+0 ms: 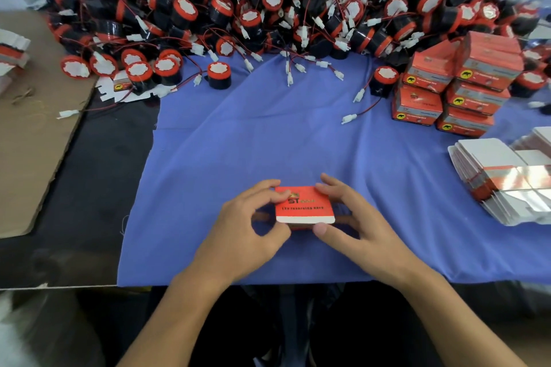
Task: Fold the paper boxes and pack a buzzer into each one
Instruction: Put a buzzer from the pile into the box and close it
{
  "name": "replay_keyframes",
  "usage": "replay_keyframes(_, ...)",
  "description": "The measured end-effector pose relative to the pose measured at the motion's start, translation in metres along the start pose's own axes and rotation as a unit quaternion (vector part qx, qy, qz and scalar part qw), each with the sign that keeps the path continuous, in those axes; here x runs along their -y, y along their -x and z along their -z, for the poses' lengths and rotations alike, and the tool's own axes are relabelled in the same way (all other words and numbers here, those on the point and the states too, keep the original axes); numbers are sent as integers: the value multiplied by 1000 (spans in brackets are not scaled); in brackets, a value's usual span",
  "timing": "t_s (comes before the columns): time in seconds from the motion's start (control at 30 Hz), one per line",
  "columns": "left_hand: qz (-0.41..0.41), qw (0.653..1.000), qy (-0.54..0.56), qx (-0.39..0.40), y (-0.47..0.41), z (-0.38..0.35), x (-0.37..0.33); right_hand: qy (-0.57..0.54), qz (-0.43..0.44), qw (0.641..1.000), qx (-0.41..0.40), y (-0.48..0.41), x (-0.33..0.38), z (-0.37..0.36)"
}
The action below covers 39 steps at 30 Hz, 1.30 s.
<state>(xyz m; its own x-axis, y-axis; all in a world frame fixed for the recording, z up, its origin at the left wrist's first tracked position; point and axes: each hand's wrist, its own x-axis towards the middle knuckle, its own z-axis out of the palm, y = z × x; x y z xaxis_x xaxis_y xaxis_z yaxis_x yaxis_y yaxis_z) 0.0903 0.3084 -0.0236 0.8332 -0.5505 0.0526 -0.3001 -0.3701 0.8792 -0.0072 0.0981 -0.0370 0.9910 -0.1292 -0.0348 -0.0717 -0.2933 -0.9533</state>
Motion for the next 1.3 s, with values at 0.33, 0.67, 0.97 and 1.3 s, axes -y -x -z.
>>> replay_keyframes(0.33, -55, 987, -142, 52, -1, 10, 4, 212, 123, 969, -31, -1, -8, -1)
replay_keyframes(0.67, -140, 974, -178, -20, 0, 1, 10, 281, 175, 939, -88, -8, -3, -4)
replay_keyframes(0.97, -193, 946, -256, -46, 16, -16, 18, 308, 156, 937, -61, 3, -5, -10)
replay_keyframes(1.3, -204, 937, -279, -59, 23, -26, 17, 374, 149, 913, -66, 18, -7, -22)
